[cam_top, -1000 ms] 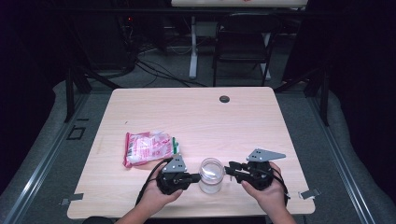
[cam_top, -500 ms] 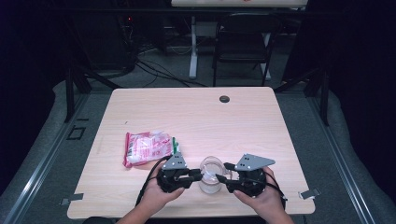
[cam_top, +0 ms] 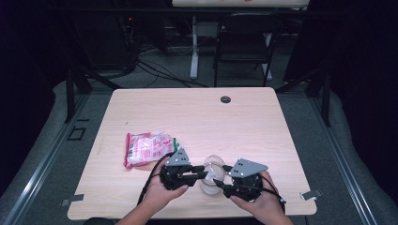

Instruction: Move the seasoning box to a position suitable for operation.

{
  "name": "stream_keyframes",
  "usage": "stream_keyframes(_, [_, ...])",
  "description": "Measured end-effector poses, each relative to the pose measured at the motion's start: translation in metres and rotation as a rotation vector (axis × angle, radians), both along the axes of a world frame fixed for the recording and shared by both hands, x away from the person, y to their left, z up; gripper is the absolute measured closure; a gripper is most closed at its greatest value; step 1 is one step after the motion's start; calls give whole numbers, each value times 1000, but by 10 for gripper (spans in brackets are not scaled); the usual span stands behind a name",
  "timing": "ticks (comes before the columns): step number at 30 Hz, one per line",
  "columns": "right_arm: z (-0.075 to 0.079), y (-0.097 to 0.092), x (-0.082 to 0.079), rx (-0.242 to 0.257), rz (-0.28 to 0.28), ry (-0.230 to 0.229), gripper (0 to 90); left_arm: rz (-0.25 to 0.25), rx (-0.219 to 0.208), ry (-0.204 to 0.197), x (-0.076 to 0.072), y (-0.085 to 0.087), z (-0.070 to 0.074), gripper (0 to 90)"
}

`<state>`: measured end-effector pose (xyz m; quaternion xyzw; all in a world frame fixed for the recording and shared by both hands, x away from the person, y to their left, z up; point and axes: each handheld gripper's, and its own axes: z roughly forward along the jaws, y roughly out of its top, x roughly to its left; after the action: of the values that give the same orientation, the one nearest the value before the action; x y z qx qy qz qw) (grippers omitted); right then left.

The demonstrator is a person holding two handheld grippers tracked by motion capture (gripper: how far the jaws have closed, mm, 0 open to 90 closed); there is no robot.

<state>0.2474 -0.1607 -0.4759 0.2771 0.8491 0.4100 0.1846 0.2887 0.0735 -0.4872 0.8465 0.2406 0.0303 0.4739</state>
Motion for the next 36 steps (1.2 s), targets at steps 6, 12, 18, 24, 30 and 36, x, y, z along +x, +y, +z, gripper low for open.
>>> stream_keyframes(6, [-1, 2, -1, -29, -20, -26, 443, -1, -14, -4, 0, -1, 4, 722])
stream_keyframes(12, [-1, 1, -1, -24, -23, -20, 448, 20, -8, -11, 2, -1, 0, 670])
stream_keyframes(18, [0, 1, -1, -20, -22, -15, 452, 59, 2, 9, 7, 0, -10, 624])
stream_keyframes(24, [0, 0, -1, -15, -21, -16, 458, 70, 14, 15, 11, -1, -15, 587])
stream_keyframes(30, [1, -3, -1, 2, -26, -6, 468, 77, 37, 25, 13, -4, -21, 577])
stream_keyframes(36, [2, -4, -1, 6, -29, -5, 488, 83, 55, 12, 12, -6, -25, 585])
